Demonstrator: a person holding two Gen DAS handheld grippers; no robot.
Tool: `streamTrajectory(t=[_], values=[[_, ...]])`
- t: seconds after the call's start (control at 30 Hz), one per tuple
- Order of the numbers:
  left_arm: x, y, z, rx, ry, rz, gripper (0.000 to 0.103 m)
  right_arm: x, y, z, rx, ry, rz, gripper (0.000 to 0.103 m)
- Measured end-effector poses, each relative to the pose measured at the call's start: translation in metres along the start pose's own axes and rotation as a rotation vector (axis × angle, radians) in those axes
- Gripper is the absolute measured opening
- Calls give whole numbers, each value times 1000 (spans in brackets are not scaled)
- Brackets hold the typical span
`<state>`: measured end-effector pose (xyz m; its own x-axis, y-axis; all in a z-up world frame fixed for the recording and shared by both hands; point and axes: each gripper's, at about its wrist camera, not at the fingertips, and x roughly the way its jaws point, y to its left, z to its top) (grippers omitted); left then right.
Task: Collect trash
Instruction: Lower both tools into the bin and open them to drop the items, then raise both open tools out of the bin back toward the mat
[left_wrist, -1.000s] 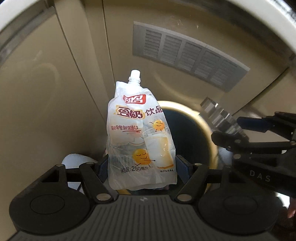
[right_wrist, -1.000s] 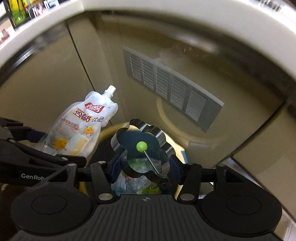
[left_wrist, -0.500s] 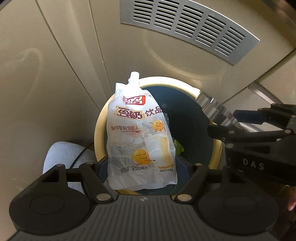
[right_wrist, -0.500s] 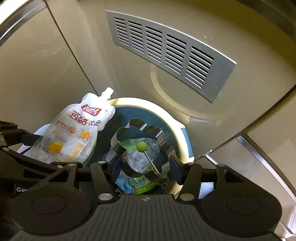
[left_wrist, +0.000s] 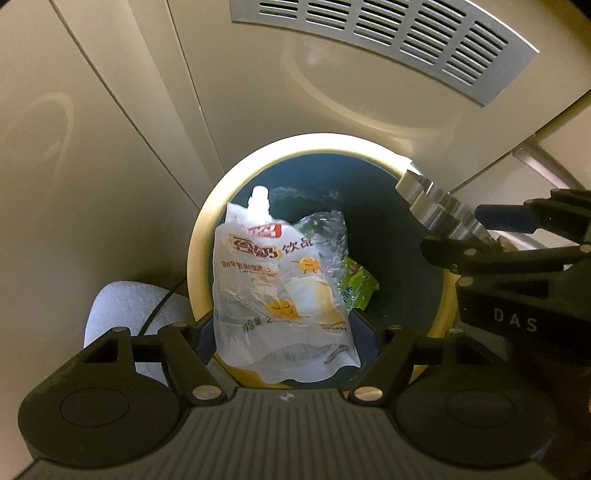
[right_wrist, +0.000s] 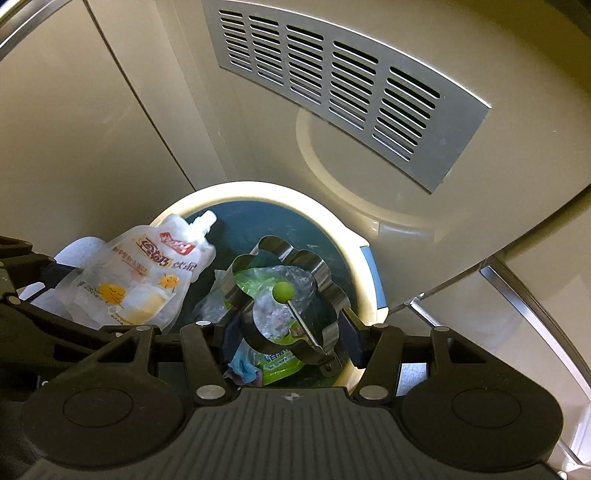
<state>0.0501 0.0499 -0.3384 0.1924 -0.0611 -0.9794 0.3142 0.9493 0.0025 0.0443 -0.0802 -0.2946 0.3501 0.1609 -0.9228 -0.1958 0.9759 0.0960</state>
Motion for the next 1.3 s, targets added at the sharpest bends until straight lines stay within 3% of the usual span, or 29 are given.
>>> streamTrajectory(t=[0.07, 0.13, 0.17, 0.2, 0.33, 0.6, 0.93, 1.3], values=[[-2, -1, 1, 11, -15, 6, 80, 0, -1, 1, 12, 1, 6, 59], [-6, 0, 2, 10, -25, 11, 101, 0, -5, 4, 45, 0, 26, 65], [-10, 2, 2, 1, -35, 4, 103, 0, -7, 6, 57, 0, 36, 75], [-14, 3, 1, -6, -45, -11, 103, -2, -8, 7, 65, -6, 42, 80], [-21, 10, -2, -24, -31, -43, 103, -15, -9, 7, 57, -26, 46, 82], [-66, 6, -28, 5, -114, -1, 103, -61, -7, -2, 58, -89, 92, 87], [-131, 1, -50, 48, -279, 84, 103, -147, 5, -23, -42, -354, 66, 92], [-171, -6, -59, 53, -397, 142, 103, -201, -2, -38, -56, -551, 64, 93]])
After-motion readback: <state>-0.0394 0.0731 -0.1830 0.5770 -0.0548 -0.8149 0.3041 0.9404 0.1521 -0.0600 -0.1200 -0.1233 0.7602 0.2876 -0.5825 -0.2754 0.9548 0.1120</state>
